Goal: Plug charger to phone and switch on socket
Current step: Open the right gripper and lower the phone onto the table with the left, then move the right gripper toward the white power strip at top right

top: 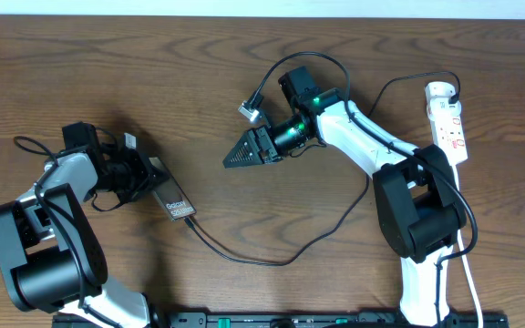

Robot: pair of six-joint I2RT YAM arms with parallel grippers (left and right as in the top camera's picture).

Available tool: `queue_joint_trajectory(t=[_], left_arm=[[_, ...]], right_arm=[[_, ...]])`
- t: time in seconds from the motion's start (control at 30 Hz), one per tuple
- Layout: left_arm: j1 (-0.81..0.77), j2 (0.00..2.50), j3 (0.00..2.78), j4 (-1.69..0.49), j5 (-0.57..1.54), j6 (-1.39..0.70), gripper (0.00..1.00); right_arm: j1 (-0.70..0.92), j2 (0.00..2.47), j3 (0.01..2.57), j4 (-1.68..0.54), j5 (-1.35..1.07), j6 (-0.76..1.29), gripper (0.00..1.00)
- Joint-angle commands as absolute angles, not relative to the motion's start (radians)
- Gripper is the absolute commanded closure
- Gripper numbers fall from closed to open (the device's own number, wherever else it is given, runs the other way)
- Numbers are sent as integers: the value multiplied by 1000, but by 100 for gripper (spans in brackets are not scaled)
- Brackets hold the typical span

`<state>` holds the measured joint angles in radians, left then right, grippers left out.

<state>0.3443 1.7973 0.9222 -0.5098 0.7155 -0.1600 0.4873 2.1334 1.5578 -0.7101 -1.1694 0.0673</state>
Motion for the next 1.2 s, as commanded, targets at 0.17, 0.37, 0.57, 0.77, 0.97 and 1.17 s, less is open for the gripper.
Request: queue_joint_trajectory(t=[0.17,0.37,0.57,0.77,0.97,1.17], left_arm=[[346,1792,907,-519,687,-142,83],[346,1792,907,-523,687,-143,83],[346,1792,907,-535,687,-142,65],[346,1792,907,-542,687,-142,61],[346,1792,907,-542,687,-142,60],[346,1792,907,-554,687,-142,59]], right_arm=[[479,2127,1569,-711,-1177,51,1],[479,2127,1569,-714,-1177,51,1],[479,2127,1569,-719,-1177,50,1],[479,2127,1569,-723,-1177,47,1],[479,2127,1569,-723,-1177,47,1],[479,2127,1569,-726,-1177,46,1]])
